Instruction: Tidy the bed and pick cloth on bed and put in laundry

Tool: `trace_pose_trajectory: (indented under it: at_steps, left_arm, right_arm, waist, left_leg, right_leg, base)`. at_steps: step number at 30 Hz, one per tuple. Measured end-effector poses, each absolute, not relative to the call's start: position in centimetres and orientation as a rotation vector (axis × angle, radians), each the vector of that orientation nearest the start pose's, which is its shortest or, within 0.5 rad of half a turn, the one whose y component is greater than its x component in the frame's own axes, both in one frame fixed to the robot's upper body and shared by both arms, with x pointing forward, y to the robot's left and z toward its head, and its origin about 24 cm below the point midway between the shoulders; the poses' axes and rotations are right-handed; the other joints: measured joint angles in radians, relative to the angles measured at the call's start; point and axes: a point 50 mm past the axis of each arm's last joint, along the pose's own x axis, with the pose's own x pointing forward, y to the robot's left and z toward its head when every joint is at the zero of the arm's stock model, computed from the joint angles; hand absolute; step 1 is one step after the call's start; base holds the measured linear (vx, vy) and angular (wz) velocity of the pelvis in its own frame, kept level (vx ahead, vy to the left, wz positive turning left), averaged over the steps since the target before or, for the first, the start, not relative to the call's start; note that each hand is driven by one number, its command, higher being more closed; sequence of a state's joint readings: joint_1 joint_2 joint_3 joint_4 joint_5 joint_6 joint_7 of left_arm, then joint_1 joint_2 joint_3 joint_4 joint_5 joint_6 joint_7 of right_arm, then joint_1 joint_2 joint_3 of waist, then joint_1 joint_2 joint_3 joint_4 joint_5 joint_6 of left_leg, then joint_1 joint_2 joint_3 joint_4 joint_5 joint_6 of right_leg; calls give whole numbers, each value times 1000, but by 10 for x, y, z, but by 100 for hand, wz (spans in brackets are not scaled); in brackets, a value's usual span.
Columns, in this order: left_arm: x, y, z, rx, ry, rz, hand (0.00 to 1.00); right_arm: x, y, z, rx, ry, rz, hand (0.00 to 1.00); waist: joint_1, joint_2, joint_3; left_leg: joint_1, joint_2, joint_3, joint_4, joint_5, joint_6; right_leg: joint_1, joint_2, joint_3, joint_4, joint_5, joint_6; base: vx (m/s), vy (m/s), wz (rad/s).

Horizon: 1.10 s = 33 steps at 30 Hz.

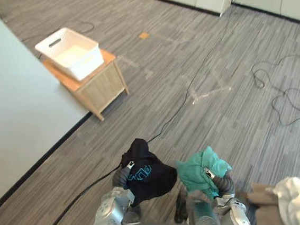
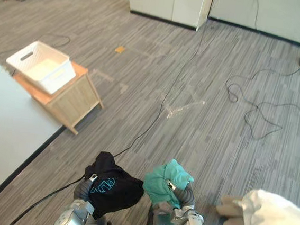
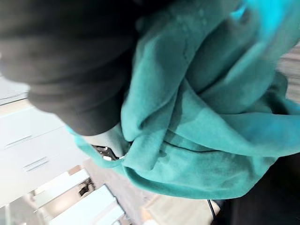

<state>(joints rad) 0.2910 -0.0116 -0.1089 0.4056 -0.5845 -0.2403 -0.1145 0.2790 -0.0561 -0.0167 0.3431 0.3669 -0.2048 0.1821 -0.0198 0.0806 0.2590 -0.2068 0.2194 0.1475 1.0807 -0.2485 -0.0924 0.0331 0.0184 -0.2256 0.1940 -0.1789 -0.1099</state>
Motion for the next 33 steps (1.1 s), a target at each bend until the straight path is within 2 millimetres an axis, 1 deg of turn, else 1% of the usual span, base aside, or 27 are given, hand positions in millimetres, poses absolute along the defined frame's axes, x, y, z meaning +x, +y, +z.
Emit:
trace_pose_trajectory:
  at_steps: [2, 4, 5, 6, 7, 9, 10, 11, 12, 14, 15, 16, 17, 18, 20, 21, 23, 24, 25, 26, 27, 28, 29, 30, 31, 32, 33]
  left_arm:
    - [152, 141, -80, -628, 387, 151, 100]
    - [154, 142, -74, -636, 362, 157, 100]
    - [156, 141, -71, -648, 345, 159, 100]
    - [157, 140, -70, -662, 337, 161, 100]
    - [159, 138, -68, -674, 330, 159, 100]
    - [159, 139, -68, -673, 330, 168, 100]
    - [156, 141, -72, -670, 349, 192, 100]
    - [158, 142, -72, -667, 353, 212, 100]
    - [158, 144, -72, -666, 350, 223, 100]
    - [158, 151, -73, -656, 350, 257, 100]
    - [157, 152, -73, -651, 352, 258, 100]
    - [156, 155, -73, -635, 350, 256, 100]
    - [156, 158, -73, -614, 354, 252, 100]
    - [154, 160, -75, -602, 363, 252, 100]
    - [152, 160, -79, -579, 391, 236, 100]
    - [152, 159, -81, -574, 405, 229, 100]
    - [153, 156, -82, -565, 415, 206, 100]
    - [151, 155, -84, -556, 431, 199, 100]
    - [151, 155, -84, -555, 433, 198, 100]
    - [150, 157, -86, -535, 448, 189, 100]
    - [150, 158, -86, -522, 451, 183, 100]
    - [150, 161, -86, -499, 453, 177, 100]
    - [149, 166, -86, -479, 456, 176, 100]
    - [146, 168, -87, -470, 463, 179, 100]
    - [140, 168, -93, -470, 497, 190, 100]
    - [136, 161, -95, -470, 514, 166, 100]
    - [135, 158, -96, -468, 515, 154, 100]
  right_arm:
    - [160, -186, -67, 311, 351, -54, 100]
    - [156, -186, -67, 290, 364, -26, 100]
    - [151, -188, -66, 268, 369, -11, 100]
    - [148, -189, -65, 263, 370, -9, 100]
    - [142, -191, -65, 257, 378, -15, 100]
    - [138, -190, -68, 261, 398, -18, 100]
    - [138, -188, -70, 265, 405, -15, 100]
    - [143, -182, -70, 276, 402, 4, 100]
    - [147, -180, -70, 276, 399, 14, 100]
    - [163, -173, -64, 277, 367, 44, 100]
    - [165, -170, -63, 285, 361, 47, 100]
    - [168, -166, -61, 289, 352, 63, 100]
    - [168, -161, -62, 288, 356, 83, 100]
    - [166, -159, -64, 287, 368, 90, 100]
    - [161, -159, -67, 289, 388, 85, 100]
    - [154, -161, -70, 292, 408, 73, 100]
    - [142, -162, -78, 295, 447, 52, 100]
    - [135, -163, -83, 297, 475, 36, 100]
    - [135, -163, -83, 297, 478, 33, 100]
    - [132, -163, -86, 301, 486, 21, 100]
    - [132, -163, -87, 301, 486, 19, 100]
    - [133, -162, -87, 302, 483, 18, 100]
    - [133, -160, -87, 307, 474, 22, 100]
    - [134, -159, -86, 308, 471, 28, 100]
    - [134, -160, -88, 303, 479, 30, 100]
    - [135, -166, -87, 296, 475, 22, 100]
    - [137, -168, -87, 296, 470, 20, 100]
  waist:
    - [26, 4, 3]
    - [30, 3, 3]
    - [28, 6, 0]
    - [27, 8, -3]
    - [27, 12, -9]
    - [30, 9, -23]
    - [31, -12, -42]
    - [40, -50, -67]
    - [46, -63, -68]
    - [65, -87, -67]
    - [66, -90, -70]
    - [66, -92, -73]
    - [64, -97, -77]
    - [61, -94, -79]
    - [35, -87, -90]
    - [13, -79, -88]
    - [-4, -72, -86]
    - [-12, -67, -86]
    - [-14, -66, -86]
    - [-17, -64, -85]
    - [-17, -64, -85]
    - [-8, -71, -88]
    - [13, -87, -83]
    - [13, -104, -78]
    - [13, -64, -77]
    - [12, -31, -89]
    - [14, -16, -92]
  left_leg:
    - [-62, -38, 73, -193, -17, 4]
    - [-71, -77, 160, -424, -4, 3]
    - [-65, -96, 262, -596, 51, 14]
    - [-59, -103, 317, -667, 83, 25]
    - [-52, -119, 426, -796, 145, 62]
    - [-40, -134, 508, -853, 228, 227]
    - [-39, -170, 497, -856, 212, 299]
    - [-37, -206, 485, -849, 175, 327]
    - [-37, -210, 480, -837, 157, 331]
    - [33, -211, 440, -811, 109, 321]
    - [60, -212, 421, -815, 98, 312]
    - [119, -219, 365, -840, 67, 289]
    - [170, -233, 324, -861, 44, 274]
    - [199, -244, 283, -875, 31, 267]
    - [245, -261, 191, -904, 21, 257]
    - [267, -262, 115, -912, 17, 251]
    - [299, -257, 10, -920, 19, 228]
    - [321, -244, -64, -919, 10, 211]
    - [324, -242, -75, -919, 8, 209]
    - [346, -213, -164, -917, -8, 176]
    - [349, -200, -189, -917, -16, 161]
    - [356, -180, -224, -909, -39, 128]
    - [374, -174, -248, -899, -77, 95]
    - [389, -170, -264, -886, -101, 78]
    - [407, -123, -286, -856, -145, 52]
    - [407, -76, -289, -844, -159, 43]
    - [409, -62, -288, -836, -156, 44]
  right_leg:
    - [98, 1, 16, -79, -5, 5]
    - [162, -11, -12, -127, -23, 27]
    - [202, -16, -61, -159, -38, 49]
    - [222, -16, -84, -174, -46, 61]
    - [260, -14, -129, -198, -64, 88]
    - [299, -16, -169, -189, -93, 135]
    - [301, -39, -177, -170, -105, 157]
    - [273, -84, -187, -92, -117, 185]
    - [258, -94, -187, -47, -115, 189]
    - [206, -136, -183, 233, -41, 241]
    - [188, -144, -175, 325, 5, 239]
    - [129, -170, -151, 544, 45, 242]
    - [59, -210, -143, 748, 44, 228]
    - [11, -243, -150, 844, 30, 204]
    - [-89, -282, -160, 894, -1, 156]
    - [-155, -288, -145, 858, -37, 152]
    - [-228, -280, -108, 730, -70, 166]
    - [-258, -263, -78, 585, -71, 172]
    - [-260, -261, -75, 564, -70, 172]
    - [-279, -236, -25, 306, -23, 202]
    - [-282, -227, -8, 207, 10, 209]
    - [-290, -222, 24, 34, 91, 246]
    - [-308, -231, 70, -53, 123, 270]
    - [-311, -236, 89, -37, 149, 280]
    - [-314, -204, 88, 55, 197, 266]
    - [-343, -170, 83, 159, 161, 211]
    - [-356, -162, 71, 211, 121, 187]
  base:
    - [518, -37, -39]
    - [474, 40, 6]
    - [578, 78, 34]
    - [490, 80, 53]
    - [603, 113, 60]
    - [477, 100, 56]
    - [565, 152, 56]
    - [559, 164, 54]
    - [672, 220, 47]
    - [611, 232, 45]
    - [546, 198, 64]
    - [513, 119, 80]
    - [461, 39, 96]
    - [427, 13, 85]
    - [391, -27, 133]
    - [383, -66, 171]
    - [405, -152, 189]
    - [529, -288, 165]
    - [450, -292, 187]
    - [451, -354, 136]
    - [448, -406, 170]
    - [551, -542, 106]
    - [472, -496, 93]
    - [479, -508, 78]
    - [474, -461, 80]
    - [476, -432, 73]
    - [465, -399, 57]
